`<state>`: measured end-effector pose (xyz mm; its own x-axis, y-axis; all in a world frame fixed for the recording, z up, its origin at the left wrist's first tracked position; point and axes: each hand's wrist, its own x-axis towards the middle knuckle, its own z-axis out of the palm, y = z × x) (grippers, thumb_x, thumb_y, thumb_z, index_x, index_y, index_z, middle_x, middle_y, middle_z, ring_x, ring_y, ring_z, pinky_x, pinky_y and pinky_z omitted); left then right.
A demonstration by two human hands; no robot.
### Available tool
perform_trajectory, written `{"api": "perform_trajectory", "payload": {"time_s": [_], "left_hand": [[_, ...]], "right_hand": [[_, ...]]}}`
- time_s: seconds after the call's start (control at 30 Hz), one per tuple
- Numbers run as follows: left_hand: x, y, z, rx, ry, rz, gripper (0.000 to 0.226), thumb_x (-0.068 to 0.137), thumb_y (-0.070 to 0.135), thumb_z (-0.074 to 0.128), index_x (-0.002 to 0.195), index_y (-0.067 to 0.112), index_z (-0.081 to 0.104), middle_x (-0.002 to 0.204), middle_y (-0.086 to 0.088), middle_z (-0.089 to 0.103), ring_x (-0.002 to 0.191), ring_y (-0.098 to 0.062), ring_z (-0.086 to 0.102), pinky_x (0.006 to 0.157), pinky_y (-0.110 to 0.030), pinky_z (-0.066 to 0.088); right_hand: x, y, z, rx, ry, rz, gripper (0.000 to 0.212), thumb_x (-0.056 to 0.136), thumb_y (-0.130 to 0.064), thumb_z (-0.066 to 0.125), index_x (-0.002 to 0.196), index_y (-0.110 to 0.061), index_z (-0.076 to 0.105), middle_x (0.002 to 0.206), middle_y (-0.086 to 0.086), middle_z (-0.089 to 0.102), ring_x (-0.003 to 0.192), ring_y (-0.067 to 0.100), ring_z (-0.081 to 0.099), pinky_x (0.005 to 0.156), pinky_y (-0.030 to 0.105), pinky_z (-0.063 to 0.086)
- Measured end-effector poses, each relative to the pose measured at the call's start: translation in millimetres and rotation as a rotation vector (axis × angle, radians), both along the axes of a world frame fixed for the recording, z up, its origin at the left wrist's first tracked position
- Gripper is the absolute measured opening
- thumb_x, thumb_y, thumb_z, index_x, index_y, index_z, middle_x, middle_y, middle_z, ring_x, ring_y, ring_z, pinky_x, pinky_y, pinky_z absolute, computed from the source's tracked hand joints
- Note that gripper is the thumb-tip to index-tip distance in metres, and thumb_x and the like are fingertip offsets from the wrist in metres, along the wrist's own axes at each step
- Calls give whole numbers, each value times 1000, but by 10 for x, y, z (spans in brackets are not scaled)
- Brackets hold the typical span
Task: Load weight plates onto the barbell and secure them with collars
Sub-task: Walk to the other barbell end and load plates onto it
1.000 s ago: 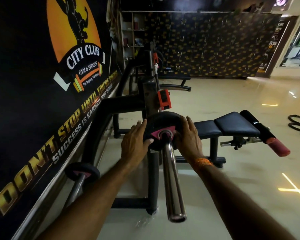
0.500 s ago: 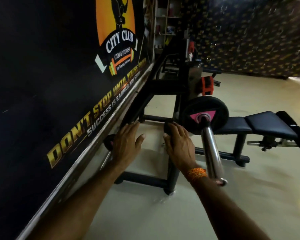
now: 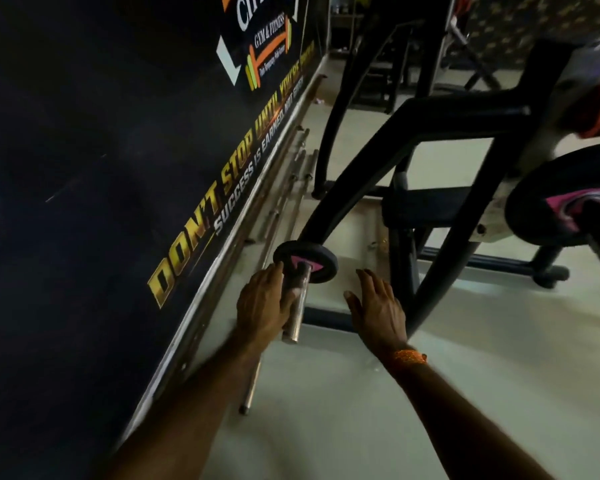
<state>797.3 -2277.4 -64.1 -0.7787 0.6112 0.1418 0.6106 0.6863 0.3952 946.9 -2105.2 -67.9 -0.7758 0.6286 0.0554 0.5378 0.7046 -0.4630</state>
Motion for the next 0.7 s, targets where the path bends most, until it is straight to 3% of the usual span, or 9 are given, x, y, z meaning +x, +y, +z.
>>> {"api": "perform_trajectory", "payload": {"time_s": [0.3, 0.53, 0.6, 0.7], "left_hand": [[-1184, 267, -827, -82, -86, -34, 67, 94, 54, 56, 149, 20, 39, 143, -4, 55, 130, -21, 53, 97, -31, 45], [-1968, 801, -1734, -75, -265, 18, 90, 90, 53, 62, 159, 18, 15, 159, -9, 34, 142, -27, 39, 106, -41, 42], [-2109, 959, -1959, 8, -308, -11, 90, 89, 51, 64, 159, 19, 17, 158, -9, 36, 142, -28, 41, 105, -39, 42], [-2236, 1156, -2227, 144, -329, -2, 74, 88, 40, 72, 150, 15, 39, 142, -10, 56, 128, -28, 55, 92, -27, 41]], "right_hand": [[-1094, 388, -762, -82, -62, -60, 77, 95, -40, 65, 157, -16, 25, 160, 10, 36, 146, 30, 37, 115, 48, 39], [-1816, 884, -1716, -114, -47, -87, 90, 91, -36, 71, 160, -17, 15, 160, 11, 36, 144, 30, 38, 111, 50, 41], [-1985, 972, -1934, -98, -15, -70, 87, 93, -35, 69, 159, -16, 17, 155, 13, 41, 140, 32, 43, 108, 53, 46], [-2145, 1038, -2184, -101, 72, -82, 60, 97, -26, 63, 147, -15, 33, 138, 13, 54, 121, 30, 57, 94, 48, 55]]}}
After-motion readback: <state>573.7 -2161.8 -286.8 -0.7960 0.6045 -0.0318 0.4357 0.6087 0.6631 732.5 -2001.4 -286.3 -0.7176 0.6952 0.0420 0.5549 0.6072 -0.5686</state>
